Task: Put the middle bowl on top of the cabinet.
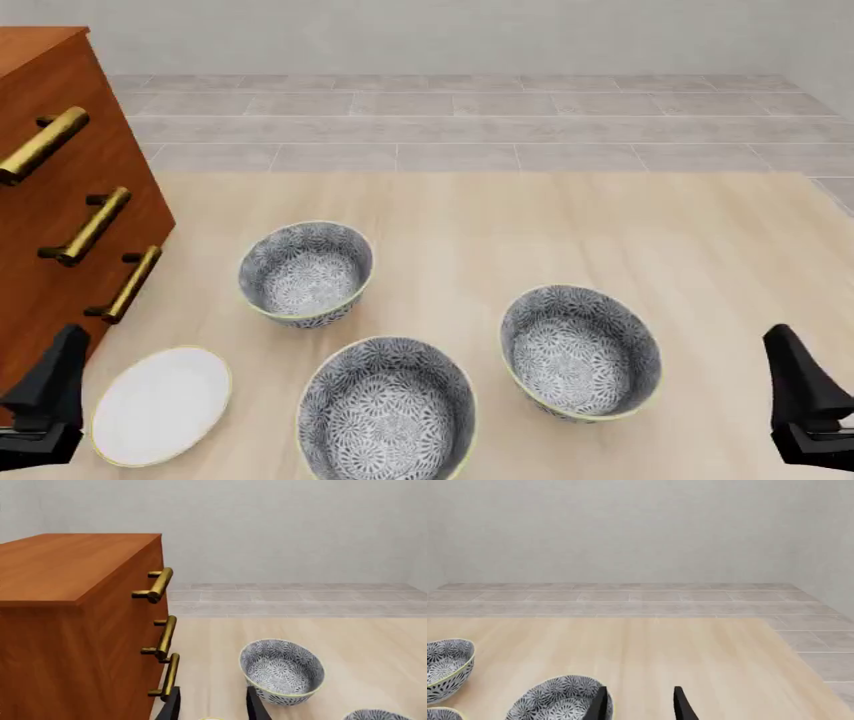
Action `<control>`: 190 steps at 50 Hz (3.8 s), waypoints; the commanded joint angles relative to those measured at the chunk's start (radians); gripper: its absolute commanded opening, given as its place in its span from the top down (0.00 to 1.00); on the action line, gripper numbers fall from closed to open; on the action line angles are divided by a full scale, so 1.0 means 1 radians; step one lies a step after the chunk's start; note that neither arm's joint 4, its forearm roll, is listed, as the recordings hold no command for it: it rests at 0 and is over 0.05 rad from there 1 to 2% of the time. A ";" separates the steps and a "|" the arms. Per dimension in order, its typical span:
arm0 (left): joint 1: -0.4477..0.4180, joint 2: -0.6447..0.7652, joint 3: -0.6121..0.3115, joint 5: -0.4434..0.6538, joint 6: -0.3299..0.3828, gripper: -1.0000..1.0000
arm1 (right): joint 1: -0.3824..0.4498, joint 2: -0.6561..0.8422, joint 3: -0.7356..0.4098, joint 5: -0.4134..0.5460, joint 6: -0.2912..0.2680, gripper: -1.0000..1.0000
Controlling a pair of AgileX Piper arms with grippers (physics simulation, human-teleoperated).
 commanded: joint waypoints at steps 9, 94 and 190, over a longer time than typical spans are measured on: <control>0.009 0.026 -0.009 -0.015 -0.002 0.00 | -0.008 0.005 -0.007 0.005 -0.013 0.00; -0.523 0.940 -0.569 0.017 0.197 0.00 | -0.046 0.000 0.000 0.034 -0.025 0.00; -0.880 1.757 -1.314 0.369 0.001 0.00 | -0.086 0.000 0.001 0.068 -0.013 0.00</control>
